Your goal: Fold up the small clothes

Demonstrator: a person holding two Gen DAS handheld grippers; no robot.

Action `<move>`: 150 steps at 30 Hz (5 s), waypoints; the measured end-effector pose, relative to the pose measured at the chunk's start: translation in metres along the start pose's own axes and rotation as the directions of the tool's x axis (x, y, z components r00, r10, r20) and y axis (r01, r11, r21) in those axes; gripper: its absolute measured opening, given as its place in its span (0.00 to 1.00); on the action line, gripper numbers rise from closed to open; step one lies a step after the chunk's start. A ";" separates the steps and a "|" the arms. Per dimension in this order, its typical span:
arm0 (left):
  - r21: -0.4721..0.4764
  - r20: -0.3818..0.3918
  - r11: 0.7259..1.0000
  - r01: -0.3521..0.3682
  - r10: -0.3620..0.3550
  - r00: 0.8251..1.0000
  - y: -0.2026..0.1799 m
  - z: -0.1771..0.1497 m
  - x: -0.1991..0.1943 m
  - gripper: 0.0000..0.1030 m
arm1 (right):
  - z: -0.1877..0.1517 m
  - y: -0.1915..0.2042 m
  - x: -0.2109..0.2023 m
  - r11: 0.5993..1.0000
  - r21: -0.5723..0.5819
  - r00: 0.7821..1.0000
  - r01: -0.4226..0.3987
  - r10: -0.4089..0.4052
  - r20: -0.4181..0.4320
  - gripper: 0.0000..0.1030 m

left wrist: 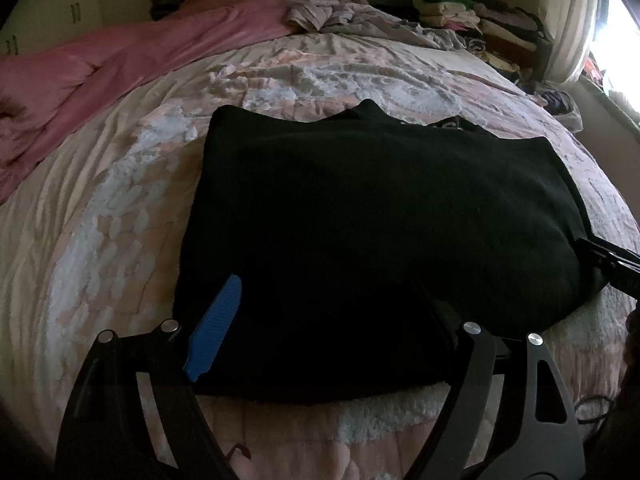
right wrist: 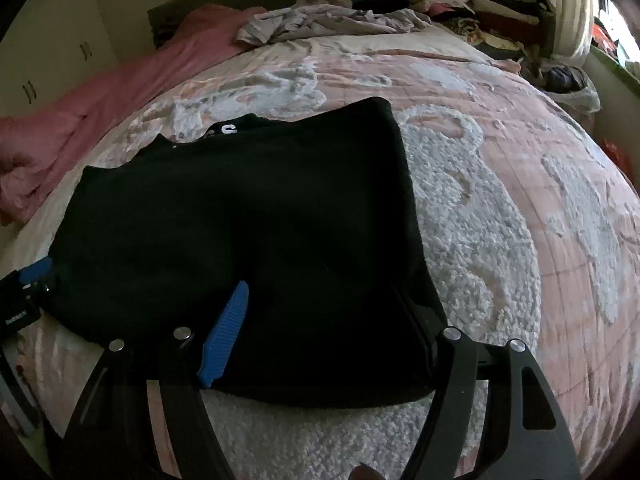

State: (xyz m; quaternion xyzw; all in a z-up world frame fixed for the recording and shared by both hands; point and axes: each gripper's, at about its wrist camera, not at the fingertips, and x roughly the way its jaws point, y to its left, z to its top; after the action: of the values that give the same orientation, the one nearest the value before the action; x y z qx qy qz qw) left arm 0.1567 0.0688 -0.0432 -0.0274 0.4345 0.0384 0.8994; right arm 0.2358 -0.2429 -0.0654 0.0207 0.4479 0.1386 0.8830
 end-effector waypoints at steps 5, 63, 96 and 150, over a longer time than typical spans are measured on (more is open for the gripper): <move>-0.001 -0.004 1.000 -0.001 0.001 1.000 0.001 -0.002 -0.002 0.72 | -0.003 -0.003 -0.003 1.000 0.013 1.000 -0.002 0.002 0.001 0.67; -0.110 0.085 0.994 -0.027 0.036 0.996 0.049 -0.005 -0.081 0.91 | -0.024 0.090 -0.115 0.979 -0.166 0.972 -0.118 0.149 0.183 0.95; -0.187 0.097 0.976 -0.112 0.132 0.986 0.107 0.040 -0.049 0.91 | -0.004 0.232 -0.061 0.859 -0.477 0.958 -0.186 0.266 0.105 0.96; -0.194 0.009 0.975 -0.111 0.115 0.993 0.116 0.067 0.030 0.91 | -0.035 0.286 0.058 0.710 -0.698 0.987 0.094 0.025 0.158 0.88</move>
State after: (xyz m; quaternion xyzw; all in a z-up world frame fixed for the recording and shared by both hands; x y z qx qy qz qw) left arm 0.2165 0.1909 -0.0269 -0.0893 0.4207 0.1316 0.8932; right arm 0.1762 0.0444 -0.0858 -0.3143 0.2913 0.2798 0.8591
